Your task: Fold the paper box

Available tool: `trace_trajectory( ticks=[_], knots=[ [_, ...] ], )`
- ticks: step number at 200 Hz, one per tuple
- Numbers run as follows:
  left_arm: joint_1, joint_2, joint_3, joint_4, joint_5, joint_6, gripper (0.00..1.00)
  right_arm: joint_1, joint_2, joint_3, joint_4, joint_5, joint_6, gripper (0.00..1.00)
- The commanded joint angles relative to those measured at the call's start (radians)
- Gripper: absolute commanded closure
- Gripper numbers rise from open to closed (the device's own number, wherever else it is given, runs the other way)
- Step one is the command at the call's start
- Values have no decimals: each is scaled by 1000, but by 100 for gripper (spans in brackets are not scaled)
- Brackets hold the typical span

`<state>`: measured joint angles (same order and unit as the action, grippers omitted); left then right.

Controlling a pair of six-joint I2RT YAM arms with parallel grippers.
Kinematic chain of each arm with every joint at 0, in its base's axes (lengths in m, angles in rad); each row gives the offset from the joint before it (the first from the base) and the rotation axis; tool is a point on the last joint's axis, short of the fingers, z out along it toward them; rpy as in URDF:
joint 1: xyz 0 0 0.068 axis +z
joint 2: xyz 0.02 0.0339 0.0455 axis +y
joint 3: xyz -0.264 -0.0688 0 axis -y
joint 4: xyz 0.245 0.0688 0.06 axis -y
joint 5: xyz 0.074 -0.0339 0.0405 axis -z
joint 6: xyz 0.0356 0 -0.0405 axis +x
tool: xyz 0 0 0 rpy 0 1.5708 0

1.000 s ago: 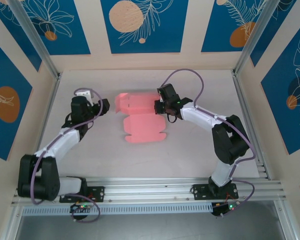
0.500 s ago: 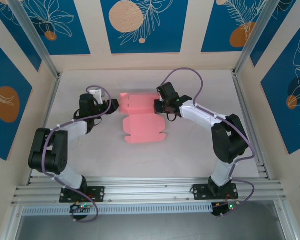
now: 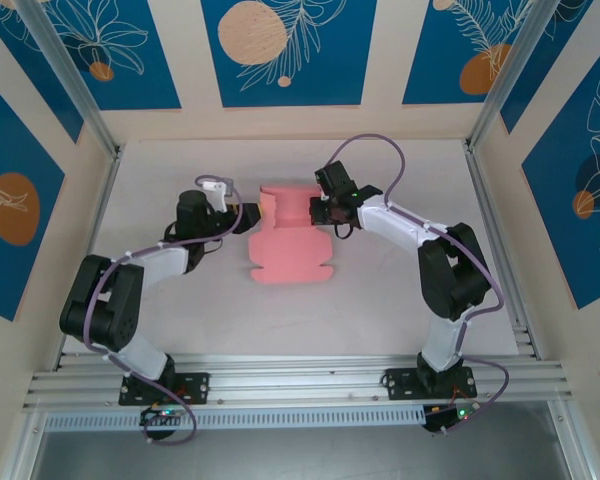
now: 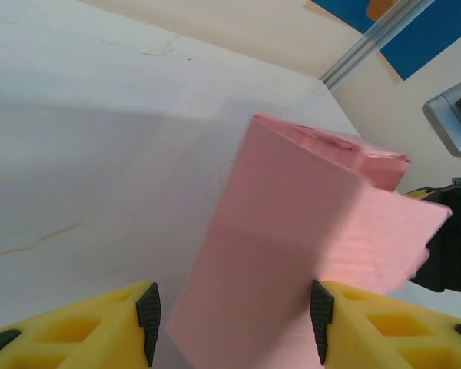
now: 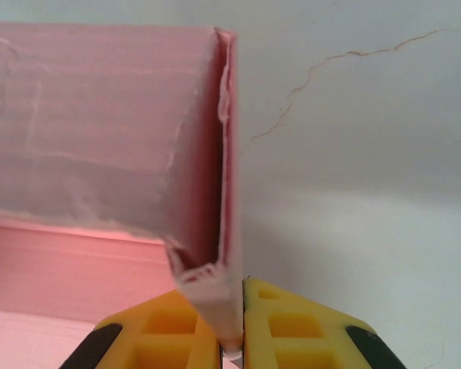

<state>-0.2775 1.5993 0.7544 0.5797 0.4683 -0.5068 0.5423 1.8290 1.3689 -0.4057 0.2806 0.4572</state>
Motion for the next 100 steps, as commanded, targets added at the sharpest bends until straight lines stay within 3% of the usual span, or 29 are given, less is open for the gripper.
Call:
trace_trajectory(
  ticks=[1, 37, 100],
  knots=[
    [-4, 39, -12, 52, 18, -24, 46, 5, 10, 32, -21, -29, 19, 87],
    [-6, 76, -4, 83, 26, -19, 46, 5, 7, 29, -21, -36, 14, 87],
    [-53, 84, 38, 21, 23, 162, 46, 22, 7, 38, -21, -49, 1, 87]
  ],
)
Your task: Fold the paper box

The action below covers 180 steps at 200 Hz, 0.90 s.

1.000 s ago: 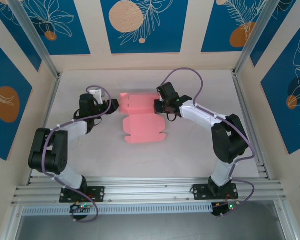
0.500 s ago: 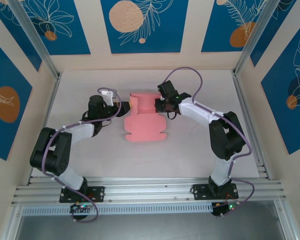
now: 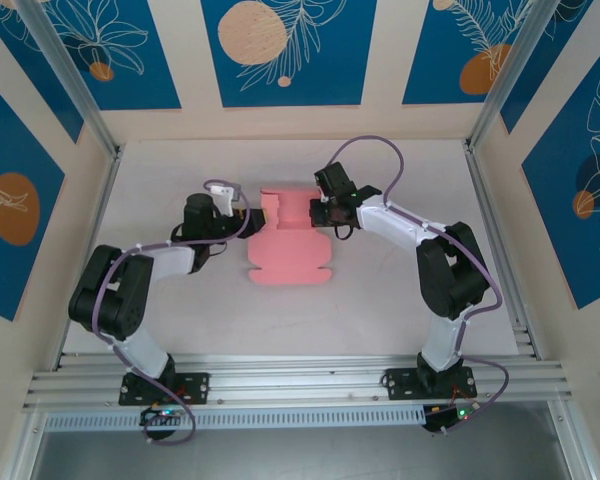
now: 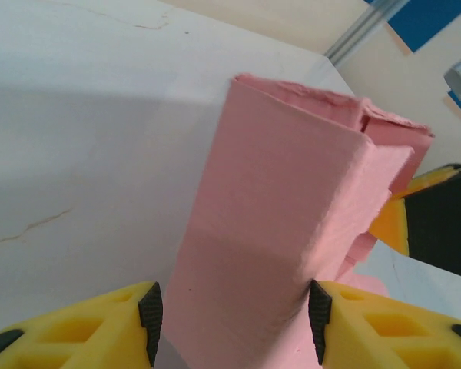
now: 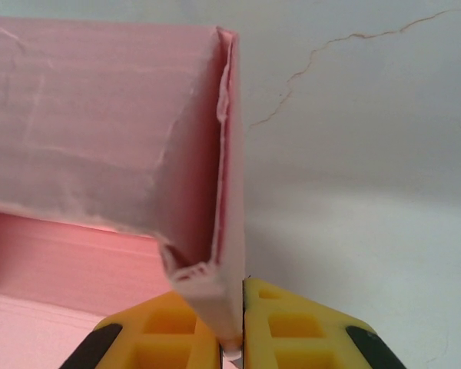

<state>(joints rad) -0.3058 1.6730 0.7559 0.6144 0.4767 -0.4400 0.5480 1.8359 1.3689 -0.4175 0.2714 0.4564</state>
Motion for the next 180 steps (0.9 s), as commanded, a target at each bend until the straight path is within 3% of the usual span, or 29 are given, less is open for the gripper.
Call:
trace_trajectory(
  ticks=[1, 26, 99, 180],
  knots=[
    [-26, 11, 38, -16, 12, 97, 46, 17, 0, 38, -9, -42, 1, 87],
    [-43, 13, 51, -40, -46, 131, 47, 23, -1, 39, -15, -41, -2, 87],
    [-62, 26, 65, -56, -289, 168, 64, 47, -29, 26, -20, -54, -1, 87],
    [-149, 13, 110, -161, -552, 347, 72, 74, -38, 39, -34, -40, 3, 87]
  ],
)
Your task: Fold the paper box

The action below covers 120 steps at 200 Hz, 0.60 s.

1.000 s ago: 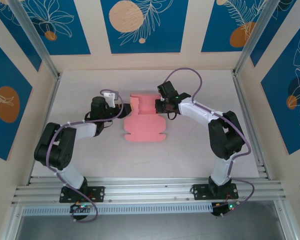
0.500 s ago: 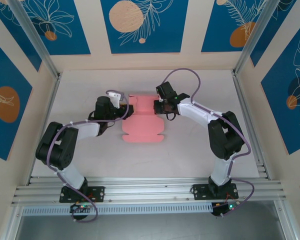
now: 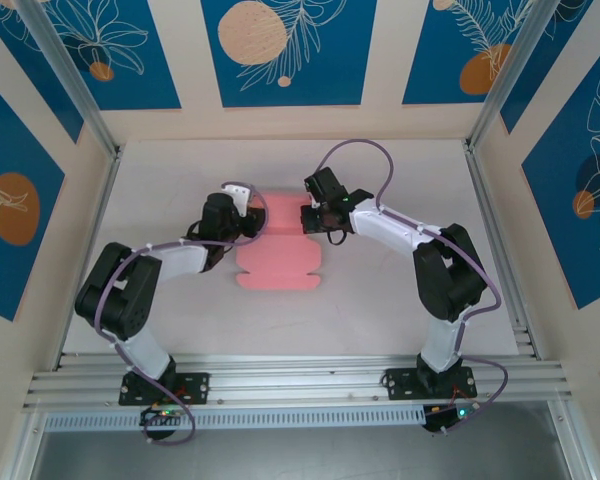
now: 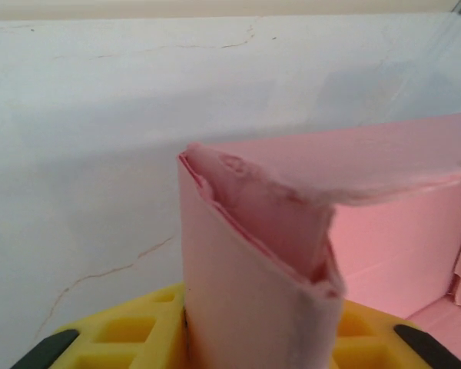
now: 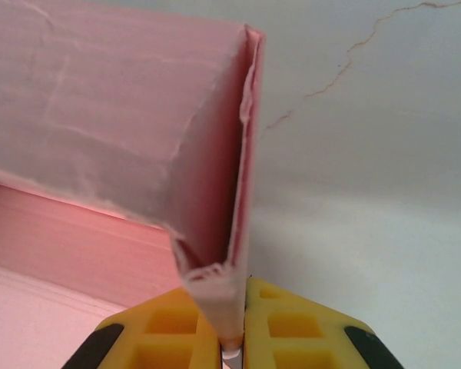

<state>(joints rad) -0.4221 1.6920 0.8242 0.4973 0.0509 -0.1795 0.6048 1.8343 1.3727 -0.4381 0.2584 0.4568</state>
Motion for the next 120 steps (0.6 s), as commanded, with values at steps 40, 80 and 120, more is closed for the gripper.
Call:
trace_trajectory(
  ticks=[40, 80, 120],
  knots=[
    [-49, -9, 55, -90, -228, 103, 82, 18, -38, 47, -25, -8, 5, 87],
    [-53, -7, 70, -153, -355, 94, 84, 18, -48, 51, -23, -7, 10, 87],
    [-78, 9, 107, -195, -531, 91, 88, 22, -67, 48, -14, -35, 31, 97]
  ],
)
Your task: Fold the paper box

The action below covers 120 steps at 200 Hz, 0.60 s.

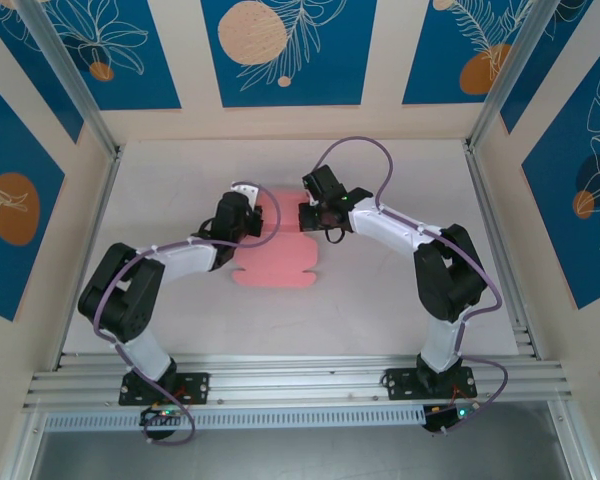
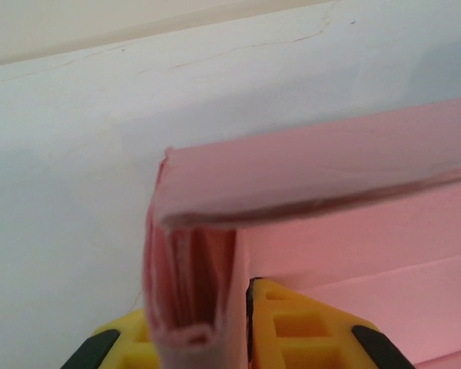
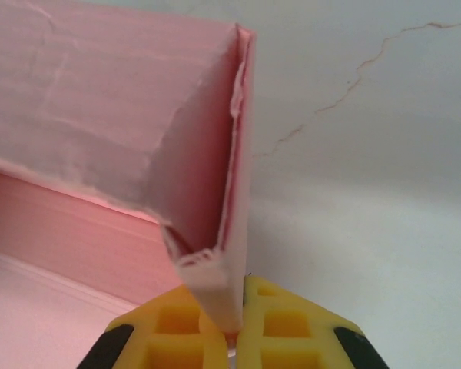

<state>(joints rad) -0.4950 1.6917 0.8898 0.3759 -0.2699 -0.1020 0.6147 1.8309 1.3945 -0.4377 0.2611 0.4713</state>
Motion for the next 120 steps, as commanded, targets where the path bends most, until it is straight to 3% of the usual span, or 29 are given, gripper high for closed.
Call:
trace_trajectory(
  ticks=[1, 18, 37, 79, 120],
  knots=[
    [-6, 10, 43, -75, -216, 12, 88, 12, -63, 26, -15, -38, 17, 97],
    [-13, 18, 66, -108, -300, -13, 92, 15, -68, 27, -14, -47, 23, 98],
    [-12, 25, 81, -124, -301, -37, 92, 18, -64, 27, -13, -49, 30, 100],
    [-10, 24, 47, -82, -87, -101, 68, 19, 12, 69, -60, -31, 56, 100],
    [-10, -17, 4, -136, 59, -197, 67, 16, 67, 133, -161, -71, 78, 100]
  ],
)
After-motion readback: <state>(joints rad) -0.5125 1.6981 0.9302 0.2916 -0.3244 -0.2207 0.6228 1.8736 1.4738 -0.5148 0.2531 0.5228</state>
